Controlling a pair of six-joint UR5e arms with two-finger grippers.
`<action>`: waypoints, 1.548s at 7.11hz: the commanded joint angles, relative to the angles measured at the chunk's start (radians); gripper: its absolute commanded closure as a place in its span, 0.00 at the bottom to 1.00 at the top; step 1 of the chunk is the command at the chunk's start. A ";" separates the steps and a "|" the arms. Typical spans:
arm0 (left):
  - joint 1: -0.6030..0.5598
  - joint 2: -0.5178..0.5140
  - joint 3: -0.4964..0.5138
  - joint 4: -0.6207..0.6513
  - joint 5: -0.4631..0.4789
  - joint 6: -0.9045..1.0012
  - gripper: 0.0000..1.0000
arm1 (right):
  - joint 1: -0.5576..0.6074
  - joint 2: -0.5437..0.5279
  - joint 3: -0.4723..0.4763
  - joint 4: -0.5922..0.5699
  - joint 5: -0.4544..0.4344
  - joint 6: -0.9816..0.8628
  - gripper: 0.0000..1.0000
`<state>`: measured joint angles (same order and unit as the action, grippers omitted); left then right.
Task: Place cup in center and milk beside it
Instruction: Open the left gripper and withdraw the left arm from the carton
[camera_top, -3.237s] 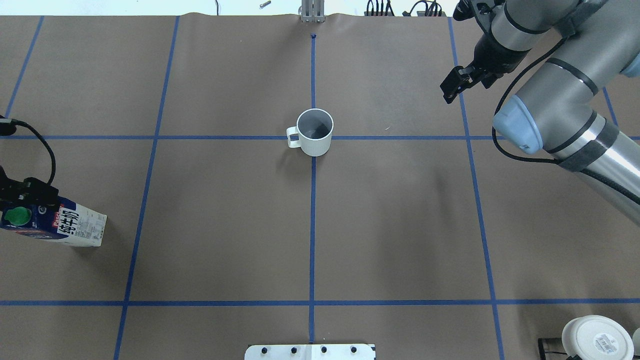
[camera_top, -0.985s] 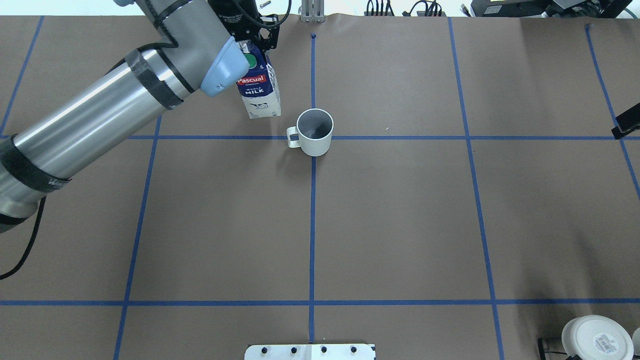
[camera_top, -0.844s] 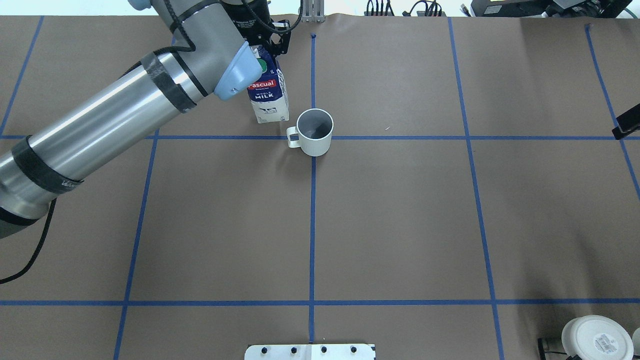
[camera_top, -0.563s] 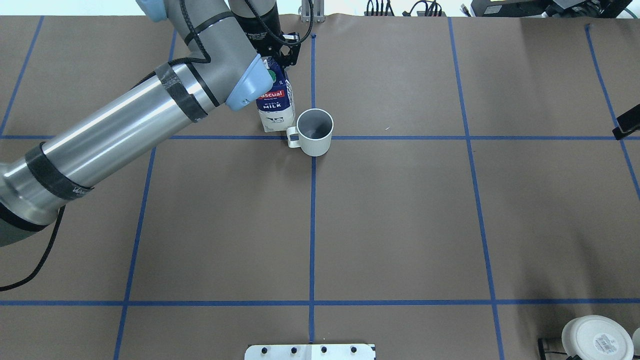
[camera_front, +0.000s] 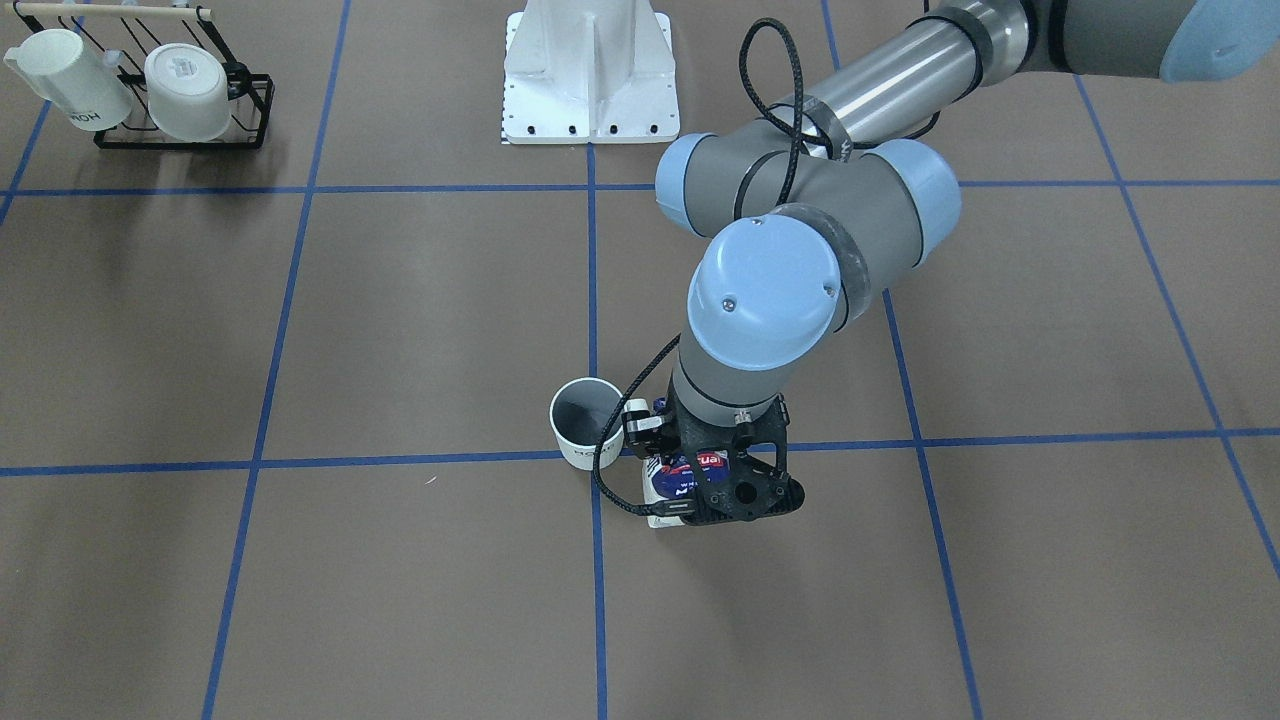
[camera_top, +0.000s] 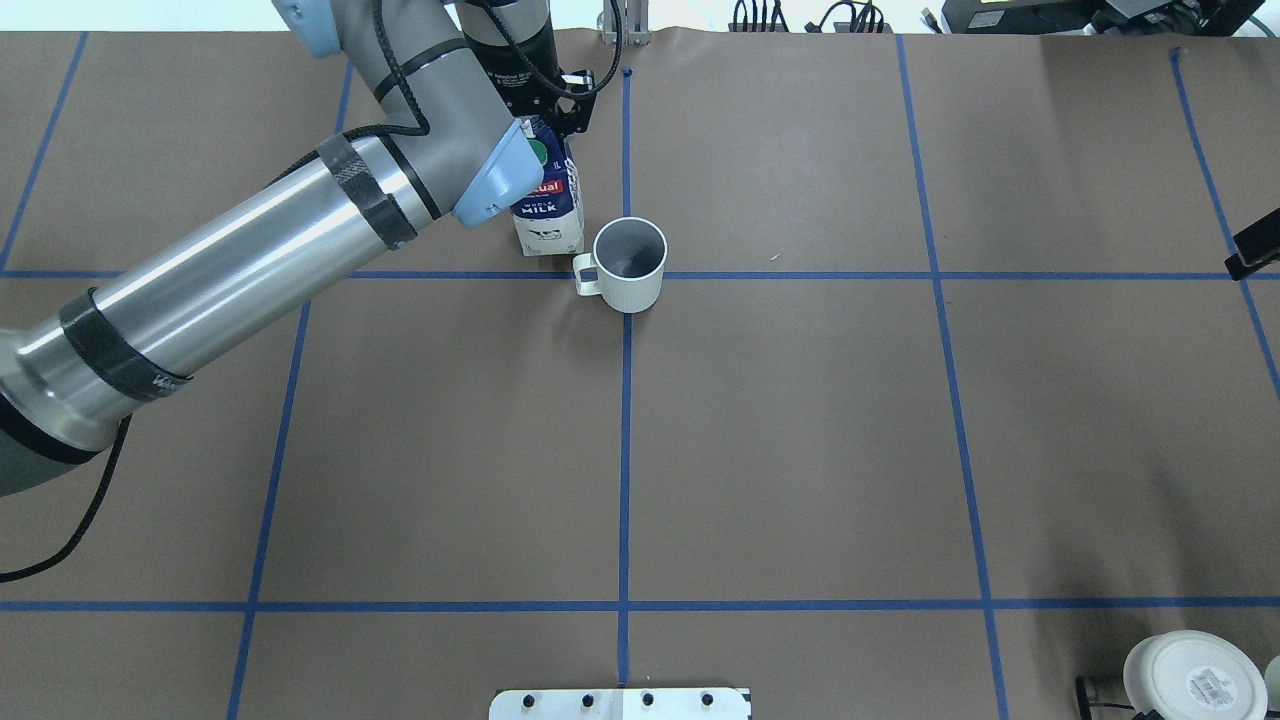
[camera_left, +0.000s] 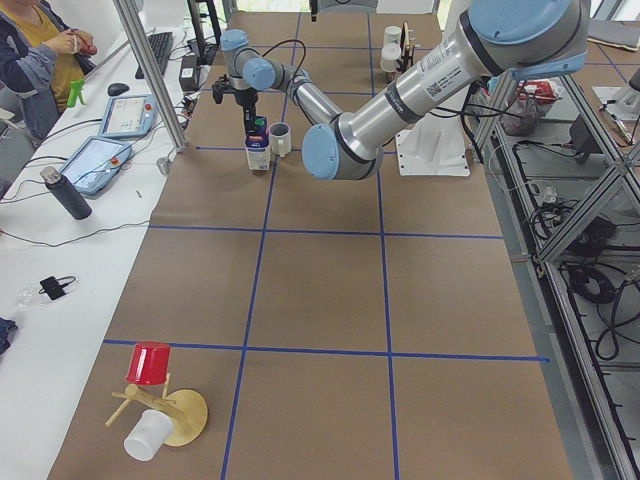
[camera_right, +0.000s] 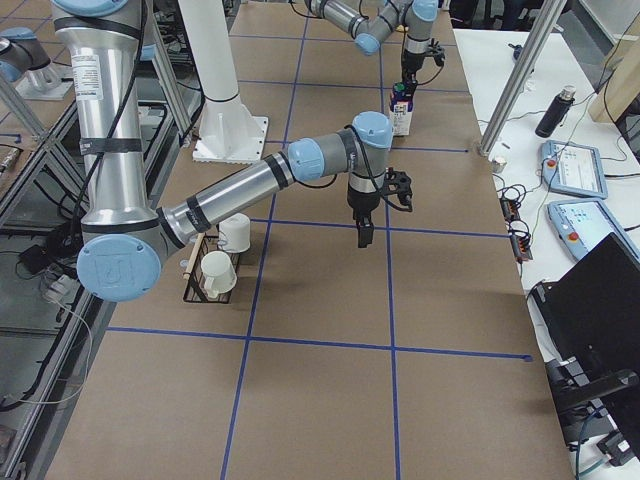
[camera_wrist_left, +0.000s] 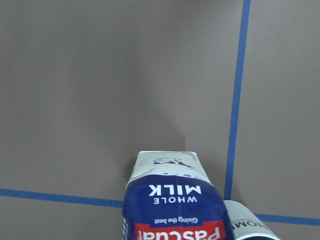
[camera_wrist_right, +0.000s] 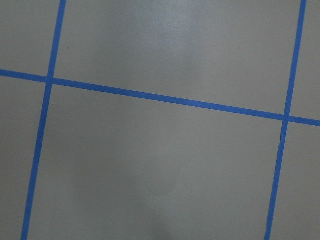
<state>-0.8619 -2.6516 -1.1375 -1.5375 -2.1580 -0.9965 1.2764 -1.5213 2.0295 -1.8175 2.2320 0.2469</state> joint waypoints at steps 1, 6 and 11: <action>0.000 0.012 -0.002 -0.007 0.000 0.004 0.01 | 0.000 0.001 -0.003 0.001 0.000 0.000 0.00; -0.126 0.348 -0.592 0.145 -0.031 0.001 0.01 | 0.004 0.010 -0.005 0.001 -0.005 0.000 0.00; -0.438 1.072 -1.109 0.165 -0.101 0.579 0.01 | 0.090 -0.014 -0.026 0.009 -0.003 -0.122 0.00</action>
<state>-1.2213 -1.7485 -2.1865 -1.3693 -2.2321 -0.6255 1.3386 -1.5257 2.0092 -1.8085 2.2283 0.2008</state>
